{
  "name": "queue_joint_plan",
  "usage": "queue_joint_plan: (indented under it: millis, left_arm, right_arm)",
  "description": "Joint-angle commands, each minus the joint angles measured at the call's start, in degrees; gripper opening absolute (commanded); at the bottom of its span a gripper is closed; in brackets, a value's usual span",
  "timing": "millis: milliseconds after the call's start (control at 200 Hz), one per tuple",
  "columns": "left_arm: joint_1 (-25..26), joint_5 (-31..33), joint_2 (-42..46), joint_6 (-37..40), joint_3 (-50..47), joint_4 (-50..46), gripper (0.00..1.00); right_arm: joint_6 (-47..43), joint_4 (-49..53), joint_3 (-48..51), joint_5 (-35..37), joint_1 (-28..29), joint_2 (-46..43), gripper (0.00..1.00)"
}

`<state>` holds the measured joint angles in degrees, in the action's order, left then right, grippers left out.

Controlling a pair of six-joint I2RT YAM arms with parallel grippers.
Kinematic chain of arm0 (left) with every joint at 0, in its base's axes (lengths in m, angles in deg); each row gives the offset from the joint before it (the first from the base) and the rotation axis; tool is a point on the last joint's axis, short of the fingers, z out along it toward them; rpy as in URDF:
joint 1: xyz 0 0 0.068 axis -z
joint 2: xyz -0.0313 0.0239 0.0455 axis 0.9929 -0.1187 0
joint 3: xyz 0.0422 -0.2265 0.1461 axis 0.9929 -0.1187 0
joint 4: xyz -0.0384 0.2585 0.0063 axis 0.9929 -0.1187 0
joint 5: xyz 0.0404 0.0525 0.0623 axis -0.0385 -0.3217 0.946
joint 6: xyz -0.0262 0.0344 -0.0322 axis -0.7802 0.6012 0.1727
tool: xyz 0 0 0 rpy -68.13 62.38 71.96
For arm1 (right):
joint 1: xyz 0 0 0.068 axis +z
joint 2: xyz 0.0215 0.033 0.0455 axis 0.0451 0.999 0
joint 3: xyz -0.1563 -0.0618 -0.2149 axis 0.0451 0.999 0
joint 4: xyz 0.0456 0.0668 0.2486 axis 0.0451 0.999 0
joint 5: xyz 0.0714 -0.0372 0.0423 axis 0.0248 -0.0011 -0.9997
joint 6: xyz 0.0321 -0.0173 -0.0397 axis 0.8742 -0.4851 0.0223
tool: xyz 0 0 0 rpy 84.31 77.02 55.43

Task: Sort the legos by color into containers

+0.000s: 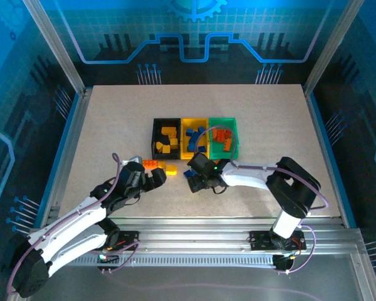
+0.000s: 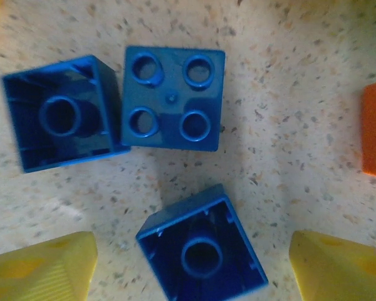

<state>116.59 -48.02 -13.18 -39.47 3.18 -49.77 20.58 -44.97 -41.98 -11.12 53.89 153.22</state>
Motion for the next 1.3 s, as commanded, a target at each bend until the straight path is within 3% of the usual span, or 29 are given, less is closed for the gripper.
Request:
queue_joint_plan:
  millis: [0,130,315,455,575,665,780,1136,1181,1296]
  left_arm:
    - [-0.61,-1.26,0.56,0.49,-0.56,-1.82,0.99]
    - [-0.91,-1.54,0.63,0.69,-0.23,-2.03,0.99]
    - [-1.21,-2.00,0.60,0.83,-0.02,-2.09,0.99]
    - [-1.31,-2.20,0.51,0.84,-0.21,-1.66,0.99]
    - [-1.40,-2.29,0.55,0.63,-0.14,-1.49,0.99]
    - [-1.36,-2.46,0.55,0.61,-0.11,-1.11,0.99]
    - [-1.42,-3.28,0.40,0.61,-0.12,-0.40,0.99]
    - [-1.37,-4.34,0.97,0.72,0.09,-3.14,0.99]
    - [-1.42,-3.69,1.24,0.62,0.21,-3.98,0.99]
    - [-1.60,-1.74,1.84,0.68,0.70,-5.55,0.99]
  right_arm:
    - [-0.67,0.55,-2.63,3.24,-0.25,1.92,0.77]
    - [-1.47,0.97,-3.69,4.09,-0.37,3.36,0.70]
    - [-2.02,1.32,-3.99,3.66,-0.42,3.18,0.48]
    - [-1.92,0.34,-1.14,4.27,-0.57,-2.55,0.37]
    - [-2.37,0.77,0.33,4.06,-0.76,-9.69,0.34]
    - [-3.69,2.00,-2.09,3.21,-1.61,-12.92,0.34]
    - [-5.15,2.80,-9.17,2.38,-4.07,-10.51,0.34]
    - [-4.51,6.68,-35.34,4.18,-12.14,13.62,0.39]
    - [-4.85,7.22,-37.83,3.60,-12.60,15.52,0.44]
    - [-6.39,7.04,-41.36,2.46,-12.82,16.40,0.73]
